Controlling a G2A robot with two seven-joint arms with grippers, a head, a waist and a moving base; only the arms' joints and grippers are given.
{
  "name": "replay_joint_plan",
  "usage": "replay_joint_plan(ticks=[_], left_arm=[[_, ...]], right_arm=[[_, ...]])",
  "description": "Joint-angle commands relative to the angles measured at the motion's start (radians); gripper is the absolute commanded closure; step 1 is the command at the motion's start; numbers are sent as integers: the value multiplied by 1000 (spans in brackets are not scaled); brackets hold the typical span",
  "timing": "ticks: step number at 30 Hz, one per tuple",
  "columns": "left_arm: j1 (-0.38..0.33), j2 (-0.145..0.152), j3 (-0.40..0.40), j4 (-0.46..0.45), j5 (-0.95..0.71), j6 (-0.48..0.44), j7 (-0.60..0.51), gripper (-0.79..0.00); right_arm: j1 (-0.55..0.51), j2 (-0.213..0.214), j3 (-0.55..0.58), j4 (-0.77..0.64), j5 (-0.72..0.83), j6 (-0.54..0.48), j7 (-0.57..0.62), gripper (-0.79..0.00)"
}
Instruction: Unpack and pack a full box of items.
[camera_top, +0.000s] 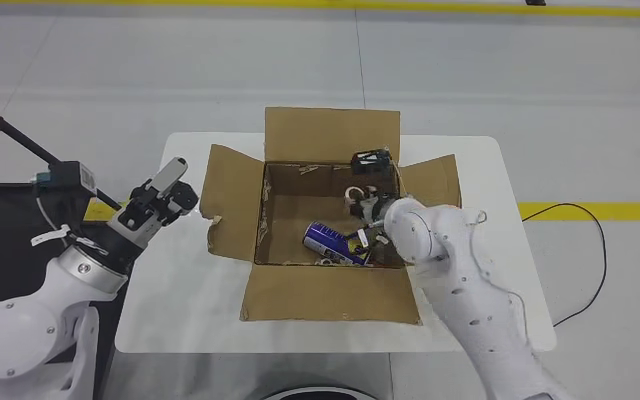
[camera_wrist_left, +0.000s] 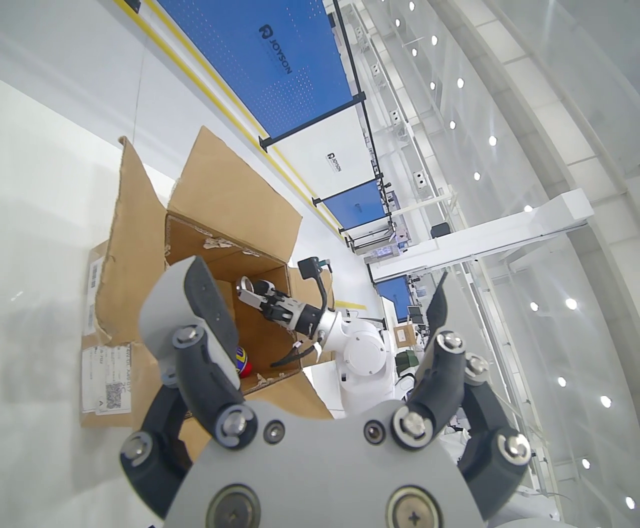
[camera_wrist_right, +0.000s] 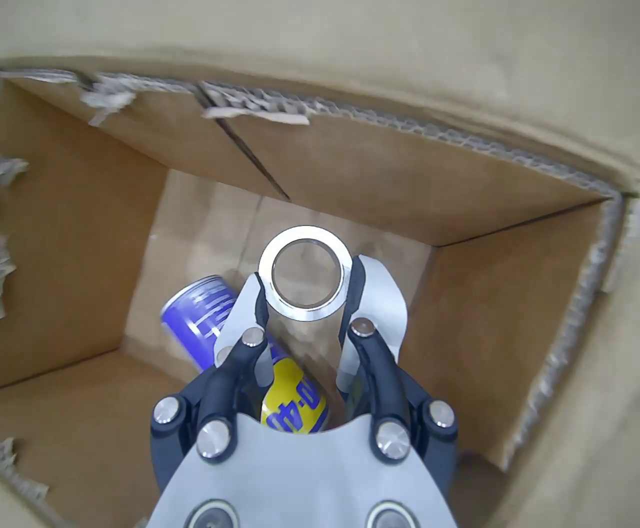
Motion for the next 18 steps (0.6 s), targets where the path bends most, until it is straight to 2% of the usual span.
replay_joint_plan(ticks=[1,7,18], left_arm=[[-5,1,6,4,-2,-2,3,-785],[-6,4,25,12,-6,-7,13,-785],[3,8,39,13,-15,-15,27,-785]], right_arm=[[-27,7,43,-47,41,-37,5,0],[-91,25,145,-128,169,-156,12,0],[-181,58,298,-273,262,-276,28,0]])
